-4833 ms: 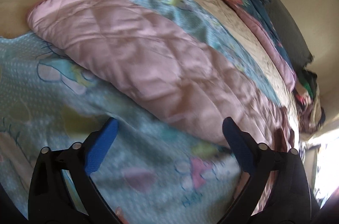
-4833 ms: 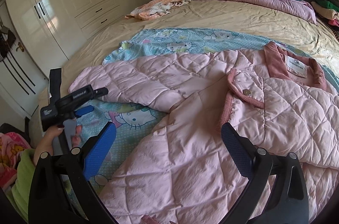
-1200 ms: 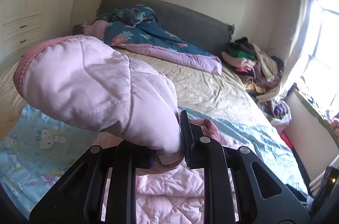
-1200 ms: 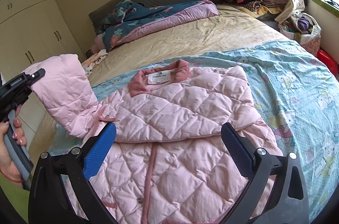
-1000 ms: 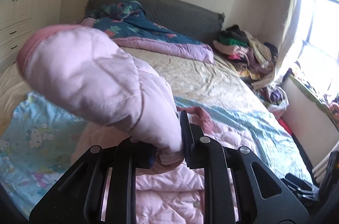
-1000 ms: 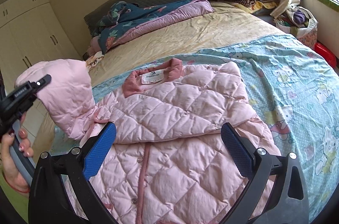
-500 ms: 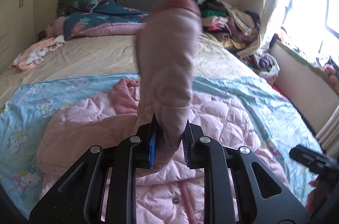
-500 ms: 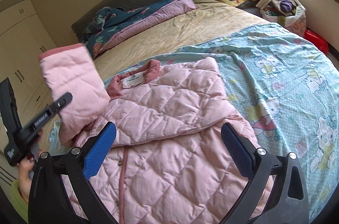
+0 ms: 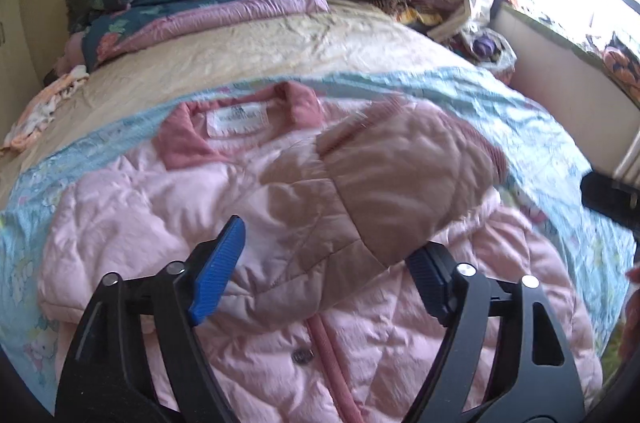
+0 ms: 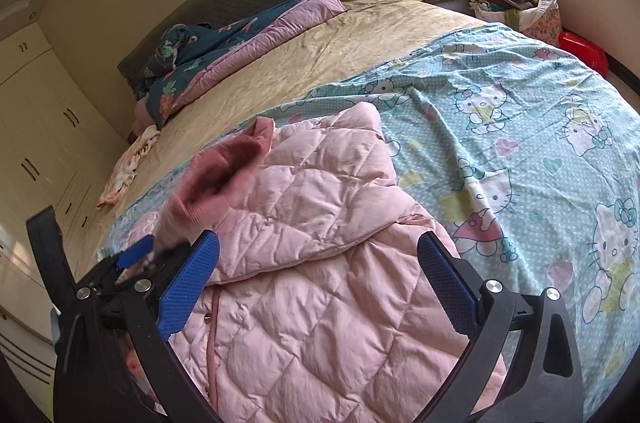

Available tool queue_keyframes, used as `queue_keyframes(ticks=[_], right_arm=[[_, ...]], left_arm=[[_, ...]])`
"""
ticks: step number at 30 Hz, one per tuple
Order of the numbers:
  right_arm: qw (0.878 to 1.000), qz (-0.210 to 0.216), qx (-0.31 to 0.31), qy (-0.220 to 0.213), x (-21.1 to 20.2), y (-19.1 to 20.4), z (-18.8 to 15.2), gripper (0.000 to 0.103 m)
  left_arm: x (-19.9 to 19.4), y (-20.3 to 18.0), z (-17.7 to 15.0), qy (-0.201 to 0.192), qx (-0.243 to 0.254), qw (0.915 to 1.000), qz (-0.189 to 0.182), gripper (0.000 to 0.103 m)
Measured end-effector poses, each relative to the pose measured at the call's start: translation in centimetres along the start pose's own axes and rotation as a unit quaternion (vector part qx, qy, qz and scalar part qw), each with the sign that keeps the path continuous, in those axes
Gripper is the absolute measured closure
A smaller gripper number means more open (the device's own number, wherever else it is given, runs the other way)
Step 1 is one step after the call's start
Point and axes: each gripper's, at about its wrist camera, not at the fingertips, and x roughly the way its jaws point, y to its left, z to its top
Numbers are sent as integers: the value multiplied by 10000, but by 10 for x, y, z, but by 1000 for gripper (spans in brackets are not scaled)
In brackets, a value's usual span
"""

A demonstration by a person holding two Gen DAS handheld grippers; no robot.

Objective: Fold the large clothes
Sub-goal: 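Lower the sleeve onto the jacket front and open the left gripper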

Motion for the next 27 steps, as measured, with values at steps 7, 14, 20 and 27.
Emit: queue_keyframes(ticks=[7, 14, 20, 27], right_arm=[[9999, 17, 44, 98, 11, -1, -2, 4], [9987, 165, -74, 481, 38, 16, -10, 4], [9927, 534, -1, 1081, 81, 38, -28, 4], [9895, 696, 193, 1255, 110, 50, -39, 27]], left_arm=[[-4, 1, -19, 418, 10, 9981, -443, 9], [-22, 51, -21, 335, -624, 9968, -361, 9], [-39, 112, -18, 169, -1089, 9937, 200, 9], [-57, 173, -24, 66, -1714, 9835, 569, 9]])
